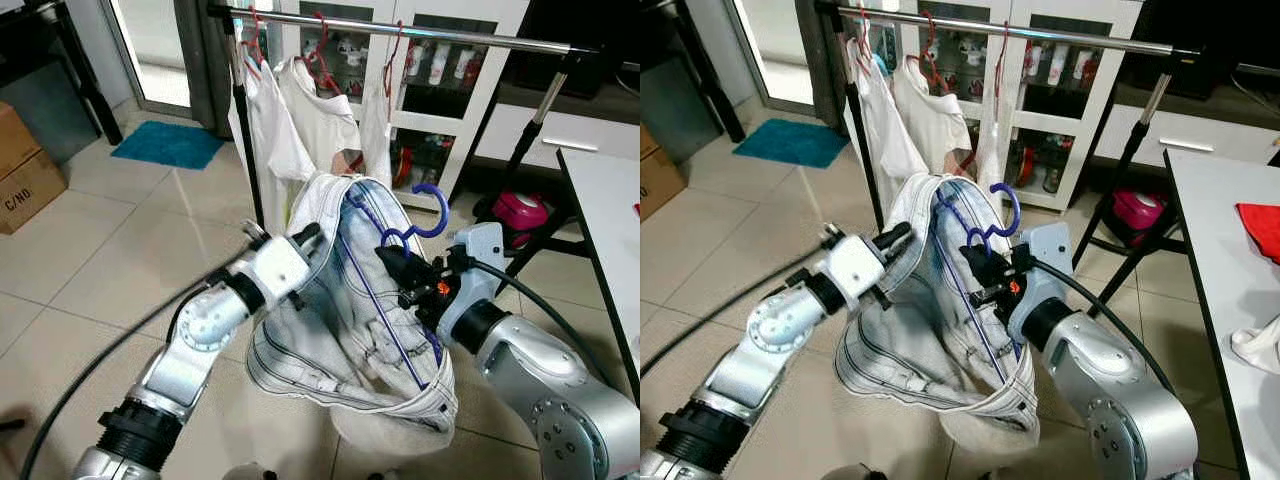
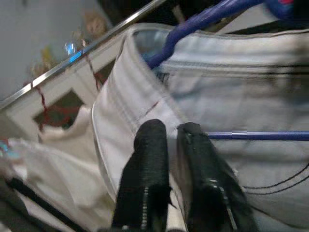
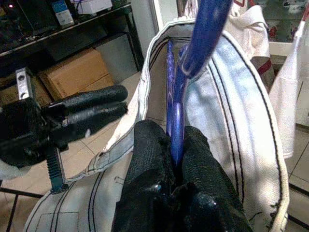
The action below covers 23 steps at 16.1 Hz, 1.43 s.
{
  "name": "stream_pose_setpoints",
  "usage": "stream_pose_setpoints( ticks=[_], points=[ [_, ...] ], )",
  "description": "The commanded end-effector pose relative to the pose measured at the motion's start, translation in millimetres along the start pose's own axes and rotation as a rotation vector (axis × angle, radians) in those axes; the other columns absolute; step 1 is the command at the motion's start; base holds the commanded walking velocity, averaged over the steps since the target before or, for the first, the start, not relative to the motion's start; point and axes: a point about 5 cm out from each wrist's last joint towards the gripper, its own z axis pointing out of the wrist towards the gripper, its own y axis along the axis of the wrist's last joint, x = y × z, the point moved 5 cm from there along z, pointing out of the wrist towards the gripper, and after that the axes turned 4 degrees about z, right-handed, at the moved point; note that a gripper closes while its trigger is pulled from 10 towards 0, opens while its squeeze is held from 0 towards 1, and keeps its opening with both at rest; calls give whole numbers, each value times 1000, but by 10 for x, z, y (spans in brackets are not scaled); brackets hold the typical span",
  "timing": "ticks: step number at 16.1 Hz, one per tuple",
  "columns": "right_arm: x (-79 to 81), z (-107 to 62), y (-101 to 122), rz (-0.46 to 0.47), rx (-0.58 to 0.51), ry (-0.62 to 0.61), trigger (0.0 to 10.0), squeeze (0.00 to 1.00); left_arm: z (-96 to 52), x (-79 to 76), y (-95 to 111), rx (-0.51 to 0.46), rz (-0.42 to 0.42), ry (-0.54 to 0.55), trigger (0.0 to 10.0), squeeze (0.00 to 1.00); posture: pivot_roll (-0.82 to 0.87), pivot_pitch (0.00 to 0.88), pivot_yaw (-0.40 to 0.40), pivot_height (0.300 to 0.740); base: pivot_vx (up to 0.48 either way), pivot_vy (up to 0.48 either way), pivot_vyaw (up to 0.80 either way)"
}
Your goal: Hang hanger
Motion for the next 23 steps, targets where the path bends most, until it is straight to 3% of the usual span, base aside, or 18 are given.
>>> stream_pose_setpoints(
  ticks=[1,4,8,11,14,15,16,19,20,23],
  points=[
    [37,-28,145,-19,-55,12,0,0,31,9,47,-35,44,5,10000,1000,-103,16,-12,740,0,0,0],
    [38,-31,144,-24,-49,19,0,0,41,48,7,-23,88,44,10000,1000,-101,11,-18,740,0,0,0],
    [45,-16,170,-33,-54,26,0,0,53,15,-61,-7,75,47,10000,1000,-104,8,-21,740,0,0,0],
    [51,-20,169,-45,-48,36,0,0,43,5,-357,147,-183,99,10000,1000,-100,4,-23,740,0,0,0],
    [62,-15,177,-49,-49,45,0,0,15,-2,-488,219,-257,116,10000,1000,-98,2,-21,740,0,0,0],
    [70,-11,187,-49,-51,50,0,0,6,8,-506,232,-273,118,10000,741,-97,2,-20,740,0,0,0],
    [80,-9,195,-44,-55,56,0,0,-11,19,-533,255,-271,112,10000,0,-94,3,-20,740,0,0,0],
    [91,-12,201,-37,-57,63,0,0,-17,7,-526,271,-206,66,10000,0,-93,6,-20,740,0,0,0],
    [96,-13,216,-20,-68,66,0,0,27,-25,-383,196,-211,39,10000,0,-92,7,-19,740,0,0,0],
    [100,-13,233,-5,-78,68,0,0,60,-43,-280,149,-224,29,10000,0,-94,7,-18,740,0,0,0]
  ],
)
